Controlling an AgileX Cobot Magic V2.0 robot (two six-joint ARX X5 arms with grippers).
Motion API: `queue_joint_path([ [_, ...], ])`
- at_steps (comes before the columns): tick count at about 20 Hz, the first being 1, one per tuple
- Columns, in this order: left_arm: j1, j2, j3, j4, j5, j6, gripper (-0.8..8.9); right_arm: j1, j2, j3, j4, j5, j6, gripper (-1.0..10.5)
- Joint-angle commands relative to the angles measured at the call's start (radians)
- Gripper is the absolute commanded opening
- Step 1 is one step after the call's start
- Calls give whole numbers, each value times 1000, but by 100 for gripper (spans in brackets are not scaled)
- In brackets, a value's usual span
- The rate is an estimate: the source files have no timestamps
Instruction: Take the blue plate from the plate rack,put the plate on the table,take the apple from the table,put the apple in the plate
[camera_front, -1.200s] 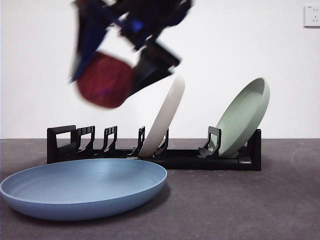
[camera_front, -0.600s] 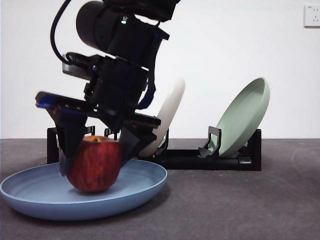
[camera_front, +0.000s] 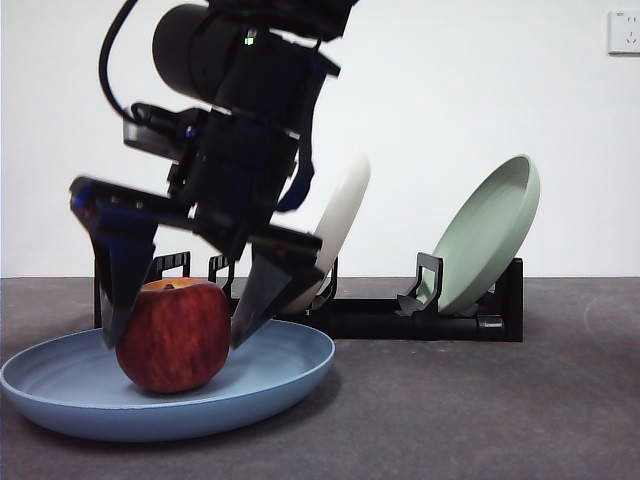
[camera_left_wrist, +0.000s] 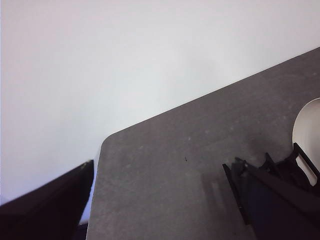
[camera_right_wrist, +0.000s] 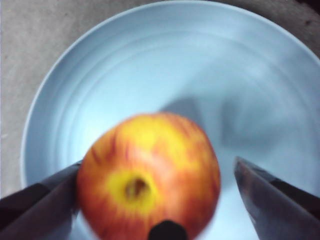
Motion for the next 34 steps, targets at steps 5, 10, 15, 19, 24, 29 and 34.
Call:
queue_joint_path([
  [5,3,5,-1,-21,146,-17,463,-40,-283,49,-131,10,-41,473],
  [10,3,47,-1,-19,479,54,462,-153,-598,49,-219,10,-69,469],
  [15,3,122,-1,48,627,152,218,-269,-808,49,-301,46,-94,416],
  [19,4,162,-1,115,627,182,-9,-311,-863,48,-387,88,-131,-26],
  [24,42,161,-8,146,629,182,-9,-321,-867,29,-395,84,-163,-12],
  [29,141,68,-200,270,631,177,-9,-324,-946,-172,-246,81,-162,-12],
  [34,241,-134,-601,519,708,119,-9,-333,-1077,-509,-11,77,-126,-12],
])
